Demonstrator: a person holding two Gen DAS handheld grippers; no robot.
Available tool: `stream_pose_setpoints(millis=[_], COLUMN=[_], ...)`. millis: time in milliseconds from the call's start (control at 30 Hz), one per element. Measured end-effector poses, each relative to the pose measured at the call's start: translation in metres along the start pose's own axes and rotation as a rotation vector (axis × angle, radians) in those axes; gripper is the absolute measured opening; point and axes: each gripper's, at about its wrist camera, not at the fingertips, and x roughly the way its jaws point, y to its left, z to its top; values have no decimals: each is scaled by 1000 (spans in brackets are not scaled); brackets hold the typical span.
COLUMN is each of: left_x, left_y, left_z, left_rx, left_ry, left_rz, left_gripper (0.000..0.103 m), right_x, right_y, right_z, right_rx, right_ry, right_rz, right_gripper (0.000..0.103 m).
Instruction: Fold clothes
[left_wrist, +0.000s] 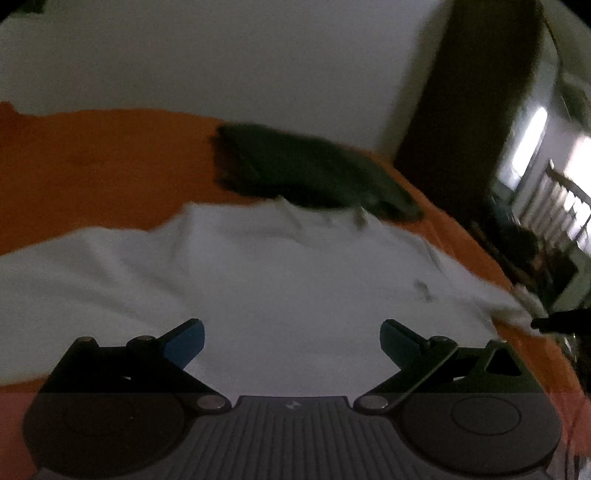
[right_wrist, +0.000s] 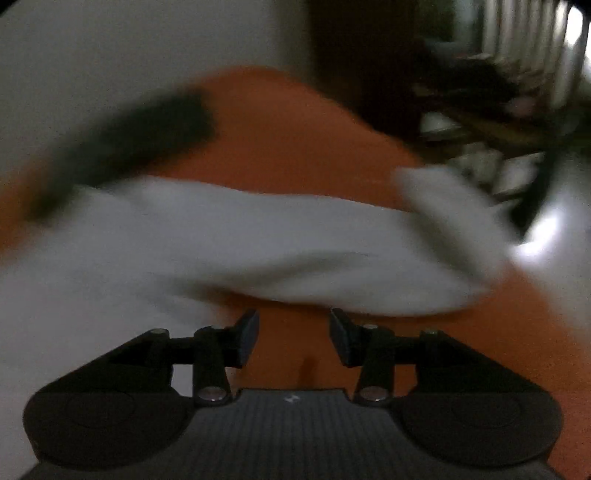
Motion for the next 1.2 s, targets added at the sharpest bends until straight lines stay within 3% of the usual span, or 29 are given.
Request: stream_pose_setpoints(millis=[67,100,200,267,333,433,500,533,600,733,900,1000,1100,1133,1200], left_x=[17,25,49,66,83,111,111,110,107,94,60,40,14,4,-22], left_y=[-17,-25,-49,-64,-79,-83,-91,-93,-92,-88,-71,-45,-11,1,28], left_z=[-7,-10,-22,-30,-39,-67,-84,-89,-89,-83,-58,-43,-34,-32,-33], left_rx=[37,49,84,107,129,167,255,278,260,224,124,49,-52,-90,-190], left_ry=[21,25,37,46,59,109,44,21,15,22,-19,-50,-118,-149,-223], left_rz=[-20,-32,-65,-88,-107,-75,-44,-34,-37,-60,-125,-108,-65,-48,-20], left_gripper=[102,102,103,103,103,103,103,103,103,103,103,103,103,103,103], right_x=[20,30,51,70,105,148,163,170,159,102,1,-53,-83,-84,-73], right_y=[-18,-23,-27,-13,-7,-11,-25,-31,-40,-30,41,112,192,217,274], right_z=[5,11,38,50,65,60,67,70,72,77,85,77,45,34,2], right_rx=[-56,-73,-104,-162,-268,-364,-311,-283,-201,-132,-177,-260,-401,-436,-547], right_ry=[-46,-56,-109,-117,-63,7,-4,-11,-67,-288,-529,-613,-614,-572,-385], right_rz=[-169,-212,-249,-290,-389,-510,-506,-503,-460,-269,20,267,509,591,758], right_gripper=[48,48,49,66,67,65,49,6,8,8,8,8,9,10,20])
